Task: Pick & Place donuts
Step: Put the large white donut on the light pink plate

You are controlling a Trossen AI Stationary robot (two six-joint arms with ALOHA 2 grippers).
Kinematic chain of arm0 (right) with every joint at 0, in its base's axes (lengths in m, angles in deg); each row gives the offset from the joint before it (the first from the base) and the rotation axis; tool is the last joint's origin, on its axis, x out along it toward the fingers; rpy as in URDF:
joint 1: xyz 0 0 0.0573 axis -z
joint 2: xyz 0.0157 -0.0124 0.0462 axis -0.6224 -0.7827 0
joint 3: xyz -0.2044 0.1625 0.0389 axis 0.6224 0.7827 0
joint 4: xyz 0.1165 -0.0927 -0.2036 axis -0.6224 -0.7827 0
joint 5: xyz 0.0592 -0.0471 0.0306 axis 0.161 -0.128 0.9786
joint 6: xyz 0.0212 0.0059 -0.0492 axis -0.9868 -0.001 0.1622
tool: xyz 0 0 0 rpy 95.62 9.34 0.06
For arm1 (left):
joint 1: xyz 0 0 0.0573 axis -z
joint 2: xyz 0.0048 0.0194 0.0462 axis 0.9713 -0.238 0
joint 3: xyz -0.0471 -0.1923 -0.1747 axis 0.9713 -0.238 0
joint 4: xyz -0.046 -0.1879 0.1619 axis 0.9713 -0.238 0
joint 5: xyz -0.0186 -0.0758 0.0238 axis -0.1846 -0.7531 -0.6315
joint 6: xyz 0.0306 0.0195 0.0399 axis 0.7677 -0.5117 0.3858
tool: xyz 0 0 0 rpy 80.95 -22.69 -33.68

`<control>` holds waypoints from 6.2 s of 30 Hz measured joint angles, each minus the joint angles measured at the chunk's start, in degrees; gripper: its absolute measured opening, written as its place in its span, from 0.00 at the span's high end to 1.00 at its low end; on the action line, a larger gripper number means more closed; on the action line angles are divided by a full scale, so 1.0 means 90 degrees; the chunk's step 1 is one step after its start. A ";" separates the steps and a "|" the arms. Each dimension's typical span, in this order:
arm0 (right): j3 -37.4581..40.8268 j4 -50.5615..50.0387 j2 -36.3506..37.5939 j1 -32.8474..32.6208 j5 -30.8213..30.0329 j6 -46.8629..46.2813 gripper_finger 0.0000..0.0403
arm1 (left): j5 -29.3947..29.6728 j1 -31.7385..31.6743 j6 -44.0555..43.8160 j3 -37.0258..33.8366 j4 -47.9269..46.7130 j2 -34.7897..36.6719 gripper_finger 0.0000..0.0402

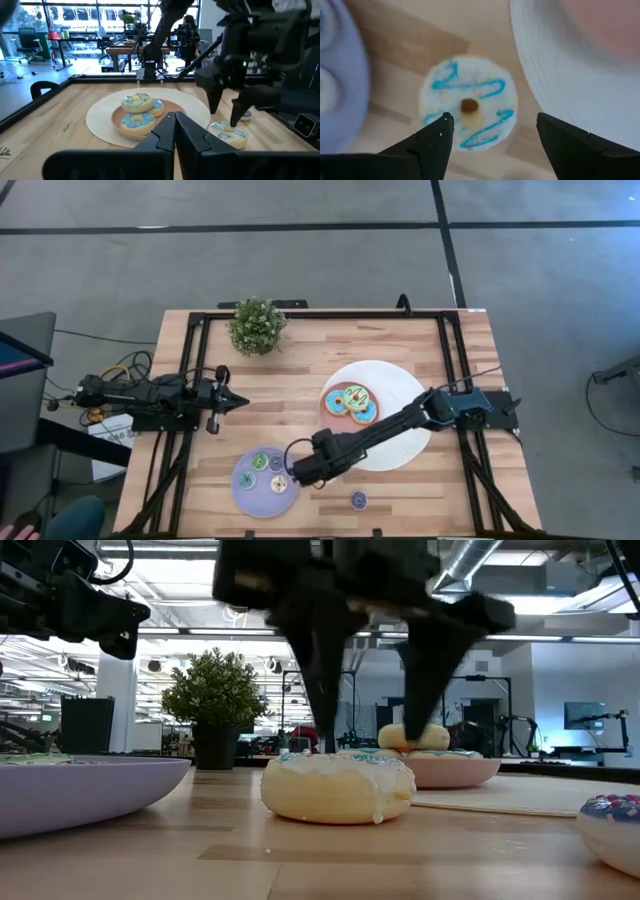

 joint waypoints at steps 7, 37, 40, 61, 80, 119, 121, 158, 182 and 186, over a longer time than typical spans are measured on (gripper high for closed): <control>0.0377 0.0055 -0.0002 -0.0124 0.0027 -0.0102 0.31 | 0.0005 0.0000 -0.0007 -0.0005 -0.0002 0.0000 1.00; 0.0723 0.0541 0.0059 -0.0055 -0.0485 0.0088 0.75 | 0.0005 0.0000 -0.0011 -0.0010 -0.0005 -0.0001 1.00; 0.0723 0.0283 0.0257 -0.0083 -0.0663 0.0088 0.77 | 0.0005 0.0000 -0.0010 -0.0010 -0.0005 -0.0002 1.00; 0.0747 -0.1562 0.0932 -0.0058 -0.3645 0.1031 0.77 | 0.0002 -0.0002 -0.0012 -0.0010 -0.0005 -0.0001 1.00; 0.0723 -0.1886 0.0287 0.0107 -0.3551 0.1365 0.77 | 0.0016 -0.0002 -0.0012 -0.0010 -0.0005 -0.0127 1.00; 0.1153 -0.1867 0.0287 0.0129 -0.3477 0.1418 0.41 | 0.0024 -0.0002 -0.0012 -0.0010 -0.0002 -0.0126 1.00; 0.1153 -0.1867 0.0287 0.0129 -0.3477 0.1418 0.38 | 0.0024 -0.0002 -0.0012 -0.0010 -0.0002 -0.0126 1.00; 0.0718 -0.1917 0.1372 0.0141 -0.3825 0.2140 0.38 | 0.0024 -0.0002 -0.0012 -0.0010 -0.0002 -0.0124 1.00; 0.0720 -0.1528 0.1117 0.0805 -0.2286 0.2425 0.96 | 0.0024 -0.0002 -0.0012 -0.0012 -0.0002 -0.0124 1.00; 0.0720 -0.1510 0.1117 0.0952 -0.1891 0.2660 0.96 | 0.0024 -0.0001 -0.0012 -0.0012 -0.0002 -0.0124 1.00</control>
